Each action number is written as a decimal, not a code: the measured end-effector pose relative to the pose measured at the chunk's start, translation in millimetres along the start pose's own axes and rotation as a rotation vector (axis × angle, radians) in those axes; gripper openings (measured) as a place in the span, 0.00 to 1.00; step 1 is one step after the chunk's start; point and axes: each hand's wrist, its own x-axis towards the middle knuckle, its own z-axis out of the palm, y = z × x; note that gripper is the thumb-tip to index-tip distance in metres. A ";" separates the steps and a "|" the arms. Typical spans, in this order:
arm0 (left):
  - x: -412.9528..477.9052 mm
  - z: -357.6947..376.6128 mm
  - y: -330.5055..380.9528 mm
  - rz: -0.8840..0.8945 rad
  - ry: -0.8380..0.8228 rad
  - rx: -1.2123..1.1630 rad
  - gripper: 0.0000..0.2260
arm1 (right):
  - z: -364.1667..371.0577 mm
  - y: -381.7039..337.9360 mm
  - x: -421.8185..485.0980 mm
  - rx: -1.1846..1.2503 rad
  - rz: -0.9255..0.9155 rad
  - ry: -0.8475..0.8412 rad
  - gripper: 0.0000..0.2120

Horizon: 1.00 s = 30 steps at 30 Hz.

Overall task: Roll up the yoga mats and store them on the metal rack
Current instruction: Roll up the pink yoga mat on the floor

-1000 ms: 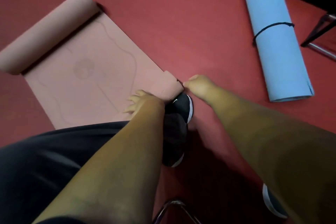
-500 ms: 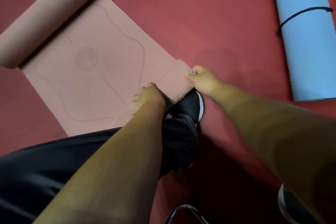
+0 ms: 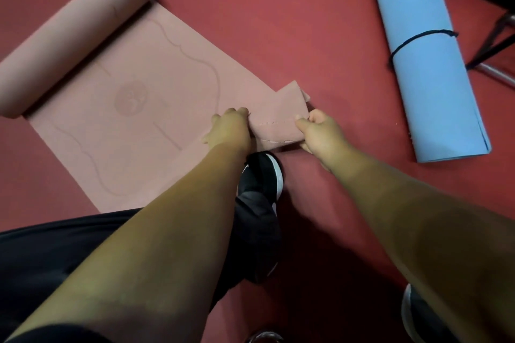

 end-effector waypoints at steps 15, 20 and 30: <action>-12.5 2.8 174.6 0.546 0.045 0.552 0.18 | -104.5 8.5 -102.0 0.828 0.219 0.303 0.13; -41.3 30.7 205.0 0.797 0.031 0.815 0.15 | -106.9 35.1 -155.0 1.000 0.286 0.398 0.13; -69.0 -1.4 196.4 0.731 -0.022 0.795 0.30 | -123.3 18.9 -162.5 0.669 0.404 0.394 0.19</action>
